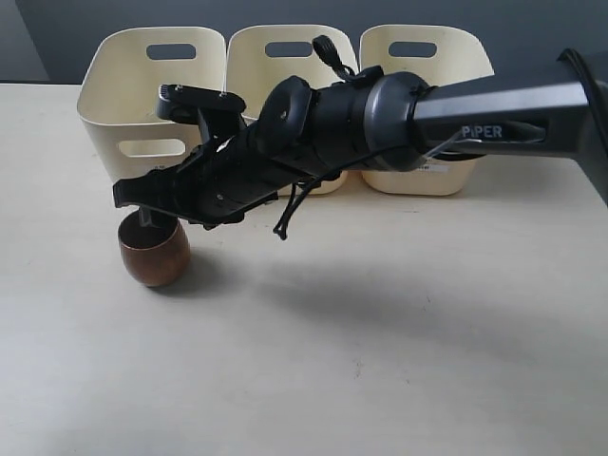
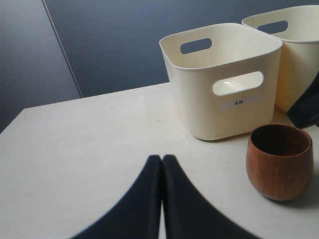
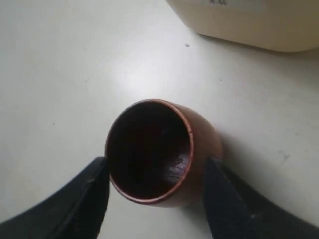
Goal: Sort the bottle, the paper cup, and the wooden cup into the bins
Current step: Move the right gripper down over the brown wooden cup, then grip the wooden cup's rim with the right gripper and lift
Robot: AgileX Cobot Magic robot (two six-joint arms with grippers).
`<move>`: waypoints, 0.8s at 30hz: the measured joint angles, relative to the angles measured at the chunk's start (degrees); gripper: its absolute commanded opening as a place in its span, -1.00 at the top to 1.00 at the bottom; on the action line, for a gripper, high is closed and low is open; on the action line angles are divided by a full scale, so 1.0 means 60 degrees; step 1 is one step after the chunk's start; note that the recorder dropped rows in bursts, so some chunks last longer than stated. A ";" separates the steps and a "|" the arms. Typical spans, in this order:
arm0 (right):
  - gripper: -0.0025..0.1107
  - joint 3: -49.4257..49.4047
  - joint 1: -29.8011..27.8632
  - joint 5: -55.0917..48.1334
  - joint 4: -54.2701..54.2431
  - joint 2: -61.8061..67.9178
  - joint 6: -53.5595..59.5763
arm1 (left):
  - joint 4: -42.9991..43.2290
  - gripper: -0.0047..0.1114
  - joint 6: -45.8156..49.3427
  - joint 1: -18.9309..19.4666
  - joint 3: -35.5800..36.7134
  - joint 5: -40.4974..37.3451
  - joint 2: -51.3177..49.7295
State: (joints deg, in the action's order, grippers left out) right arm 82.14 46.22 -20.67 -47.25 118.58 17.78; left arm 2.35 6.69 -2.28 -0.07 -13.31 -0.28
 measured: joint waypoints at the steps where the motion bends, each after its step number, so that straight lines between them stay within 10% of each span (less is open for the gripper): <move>1: 0.00 0.0000 0.0000 0.0041 0.0000 0.0000 0.0000 | 0.0000 0.92 0.0000 0.0000 0.0000 0.0000 0.0000; 24: 0.00 0.0000 0.0000 0.0537 0.0000 0.0427 0.0000 | 0.0016 0.92 0.0000 0.0000 0.0000 0.0000 0.0000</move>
State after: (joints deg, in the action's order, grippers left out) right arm 82.14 46.22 -17.45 -47.25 121.14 17.78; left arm 2.45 6.69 -2.28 -0.07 -13.31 -0.28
